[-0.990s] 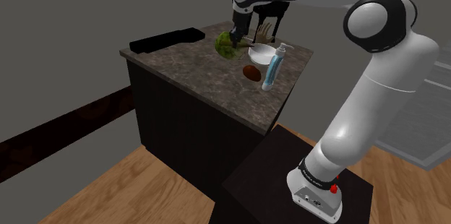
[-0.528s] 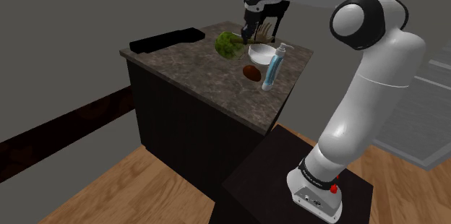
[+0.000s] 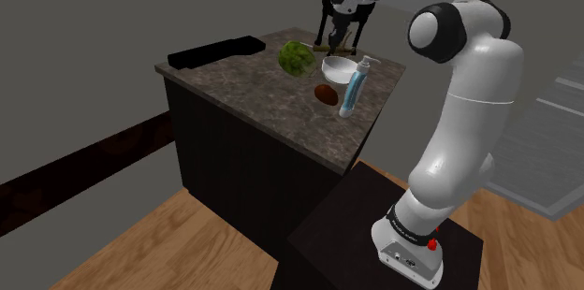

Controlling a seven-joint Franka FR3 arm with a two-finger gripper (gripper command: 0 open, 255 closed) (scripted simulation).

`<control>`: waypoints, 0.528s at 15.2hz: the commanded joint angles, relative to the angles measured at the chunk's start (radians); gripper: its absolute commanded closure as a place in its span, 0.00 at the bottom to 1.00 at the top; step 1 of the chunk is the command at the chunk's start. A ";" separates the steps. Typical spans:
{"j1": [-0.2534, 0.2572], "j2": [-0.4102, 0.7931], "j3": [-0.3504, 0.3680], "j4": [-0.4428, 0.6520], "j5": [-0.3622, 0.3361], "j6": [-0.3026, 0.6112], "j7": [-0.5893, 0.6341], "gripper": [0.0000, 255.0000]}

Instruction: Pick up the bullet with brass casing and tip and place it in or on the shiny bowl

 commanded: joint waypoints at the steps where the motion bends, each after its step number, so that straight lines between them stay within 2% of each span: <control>1: -0.035 0.052 -0.011 0.074 0.020 -0.020 -0.047 1.00; 5: -0.113 0.172 -0.024 0.254 0.060 -0.078 -0.128 1.00; 8: -0.182 0.290 -0.026 0.443 0.093 -0.147 -0.182 1.00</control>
